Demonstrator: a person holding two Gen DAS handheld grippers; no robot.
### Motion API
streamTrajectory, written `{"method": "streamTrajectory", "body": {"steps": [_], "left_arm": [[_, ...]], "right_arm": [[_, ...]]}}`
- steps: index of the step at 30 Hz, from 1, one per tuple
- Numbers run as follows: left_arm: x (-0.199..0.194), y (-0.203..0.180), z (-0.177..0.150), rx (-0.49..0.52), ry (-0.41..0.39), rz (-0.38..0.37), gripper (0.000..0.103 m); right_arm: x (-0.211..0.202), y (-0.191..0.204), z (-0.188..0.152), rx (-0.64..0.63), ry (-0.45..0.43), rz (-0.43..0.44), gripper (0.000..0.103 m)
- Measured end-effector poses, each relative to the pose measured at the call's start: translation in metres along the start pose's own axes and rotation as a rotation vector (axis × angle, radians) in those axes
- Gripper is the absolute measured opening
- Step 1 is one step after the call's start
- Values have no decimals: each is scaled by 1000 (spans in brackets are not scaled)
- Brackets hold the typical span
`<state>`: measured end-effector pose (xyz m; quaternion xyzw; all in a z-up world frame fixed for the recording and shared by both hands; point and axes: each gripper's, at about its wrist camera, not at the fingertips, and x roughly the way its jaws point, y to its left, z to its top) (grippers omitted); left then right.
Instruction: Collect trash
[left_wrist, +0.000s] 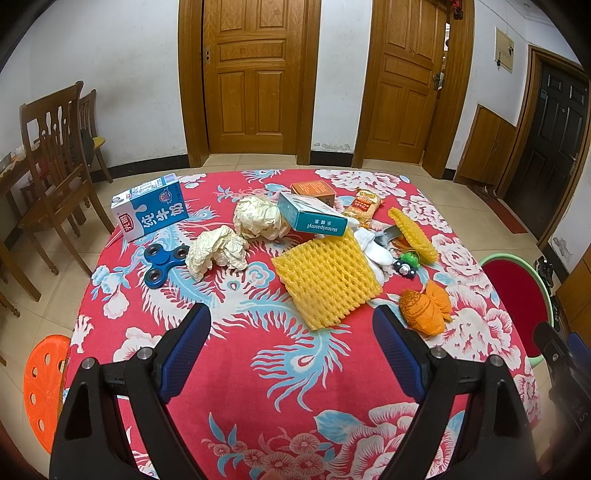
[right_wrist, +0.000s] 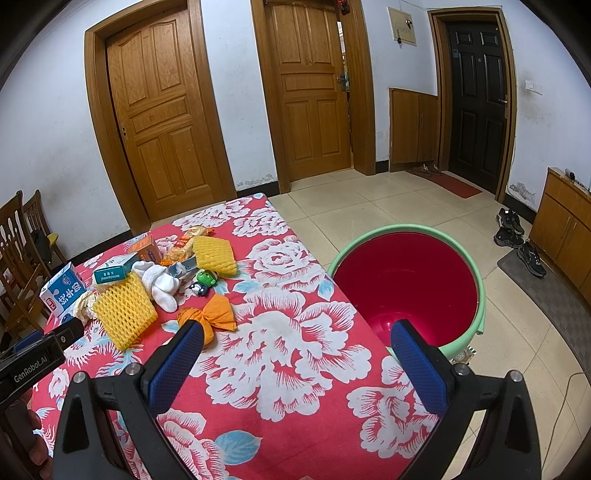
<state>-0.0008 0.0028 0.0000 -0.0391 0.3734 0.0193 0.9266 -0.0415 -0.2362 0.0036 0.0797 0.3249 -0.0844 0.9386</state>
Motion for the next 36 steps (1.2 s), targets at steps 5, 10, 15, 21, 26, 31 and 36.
{"method": "streamTrajectory", "body": {"steps": [5, 10, 15, 21, 26, 31, 36], "left_arm": [[0, 0, 0, 0, 0, 0, 89], [0, -1, 0, -1, 0, 0, 89], [0, 0, 0, 1, 1, 0, 89], [-1, 3, 1, 3, 2, -2, 89], [4, 11, 6, 1, 11, 4, 89], [15, 24, 15, -10, 24, 13, 89], [28, 39, 31, -38, 30, 8, 89]], "right_arm": [[1, -1, 0, -1, 0, 1, 103], [0, 0, 0, 0, 1, -1, 103], [1, -1, 0, 1, 2, 0, 103], [2, 0, 1, 0, -2, 10, 103], [8, 3, 7, -6, -1, 32, 103], [19, 10, 15, -24, 16, 76, 103], [38, 20, 28, -38, 30, 138, 103]]}}
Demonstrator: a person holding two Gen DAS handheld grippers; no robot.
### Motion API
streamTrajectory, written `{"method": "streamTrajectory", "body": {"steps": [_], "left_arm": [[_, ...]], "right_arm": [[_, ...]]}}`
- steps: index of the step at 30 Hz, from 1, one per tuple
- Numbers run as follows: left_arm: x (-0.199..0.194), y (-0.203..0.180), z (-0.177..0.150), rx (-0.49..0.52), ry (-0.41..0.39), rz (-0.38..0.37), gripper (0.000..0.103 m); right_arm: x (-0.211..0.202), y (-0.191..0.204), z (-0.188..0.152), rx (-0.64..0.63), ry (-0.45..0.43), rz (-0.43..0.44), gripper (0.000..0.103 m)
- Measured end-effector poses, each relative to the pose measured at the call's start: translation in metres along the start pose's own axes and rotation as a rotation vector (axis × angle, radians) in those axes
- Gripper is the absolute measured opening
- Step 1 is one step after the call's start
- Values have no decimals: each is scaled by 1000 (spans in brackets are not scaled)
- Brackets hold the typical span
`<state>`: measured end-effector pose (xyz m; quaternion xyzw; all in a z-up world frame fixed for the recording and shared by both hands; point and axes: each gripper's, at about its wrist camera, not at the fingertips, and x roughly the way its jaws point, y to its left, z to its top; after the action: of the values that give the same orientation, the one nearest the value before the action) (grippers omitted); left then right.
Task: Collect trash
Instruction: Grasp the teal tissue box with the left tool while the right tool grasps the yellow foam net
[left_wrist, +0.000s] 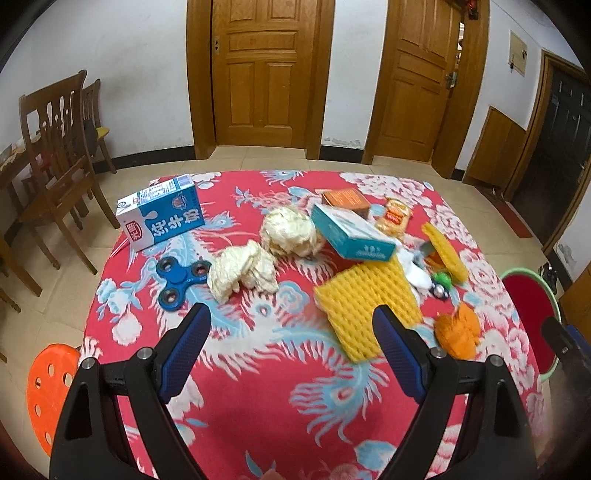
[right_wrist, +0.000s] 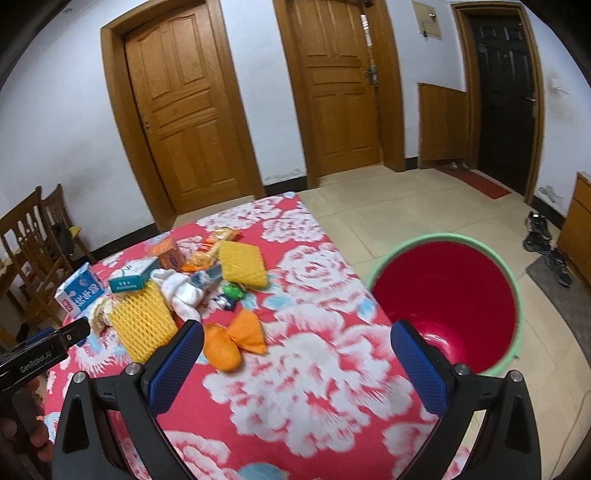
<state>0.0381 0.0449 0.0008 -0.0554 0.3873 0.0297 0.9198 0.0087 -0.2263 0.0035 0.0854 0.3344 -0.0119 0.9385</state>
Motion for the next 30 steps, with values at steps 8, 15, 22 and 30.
{"method": "streamTrajectory", "body": {"steps": [8, 15, 22, 30], "left_arm": [[21, -3, 32, -18, 13, -50, 89], [46, -19, 54, -20, 32, -92, 84], [76, -27, 58, -48, 95, -121, 57], [94, -26, 52, -109, 160, -183, 50]], "right_arm": [[39, 15, 24, -59, 46, 25, 103], [78, 29, 43, -118, 105, 34, 103], [109, 29, 49, -114, 161, 64, 103], [132, 33, 49, -122, 185, 86, 103]]}}
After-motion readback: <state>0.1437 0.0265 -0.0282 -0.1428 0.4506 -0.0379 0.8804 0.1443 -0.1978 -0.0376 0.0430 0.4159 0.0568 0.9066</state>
